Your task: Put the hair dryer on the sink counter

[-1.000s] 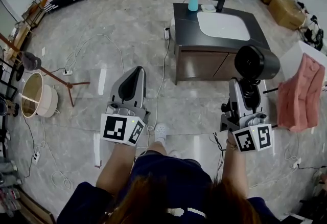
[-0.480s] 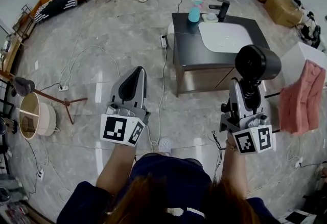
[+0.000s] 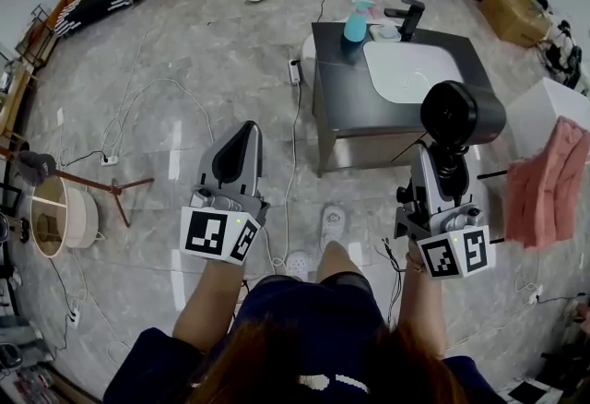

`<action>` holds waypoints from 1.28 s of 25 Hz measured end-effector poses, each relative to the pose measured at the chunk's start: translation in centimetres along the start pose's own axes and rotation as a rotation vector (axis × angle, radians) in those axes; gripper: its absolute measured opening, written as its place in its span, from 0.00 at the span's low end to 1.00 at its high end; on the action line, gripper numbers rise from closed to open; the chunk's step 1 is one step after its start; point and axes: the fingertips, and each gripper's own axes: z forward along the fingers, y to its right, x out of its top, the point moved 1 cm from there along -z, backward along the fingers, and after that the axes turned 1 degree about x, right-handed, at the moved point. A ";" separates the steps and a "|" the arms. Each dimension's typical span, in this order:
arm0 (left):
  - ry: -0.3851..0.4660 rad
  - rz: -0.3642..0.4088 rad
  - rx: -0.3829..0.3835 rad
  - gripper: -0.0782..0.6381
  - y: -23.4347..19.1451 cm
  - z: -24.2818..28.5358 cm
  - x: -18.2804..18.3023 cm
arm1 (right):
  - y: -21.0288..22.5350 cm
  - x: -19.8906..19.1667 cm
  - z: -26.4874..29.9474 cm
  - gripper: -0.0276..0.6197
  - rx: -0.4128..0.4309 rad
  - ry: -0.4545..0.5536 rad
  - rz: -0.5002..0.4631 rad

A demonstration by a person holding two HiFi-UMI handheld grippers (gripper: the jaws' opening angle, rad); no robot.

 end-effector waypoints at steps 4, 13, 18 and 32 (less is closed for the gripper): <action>0.001 0.006 0.031 0.13 -1.7 4.1 -0.9 | 2.9 -1.0 4.8 0.50 0.029 0.004 0.013; 0.031 0.017 0.117 0.13 -3.7 19.3 -2.1 | 13.7 -2.0 18.7 0.50 0.132 -0.008 0.030; 0.050 0.028 0.154 0.13 -3.9 26.3 -2.7 | 19.0 -2.4 24.8 0.50 0.183 -0.016 0.041; 0.007 0.029 0.157 0.13 -10.1 36.1 -4.9 | 22.2 -7.7 36.0 0.50 0.185 -0.085 0.095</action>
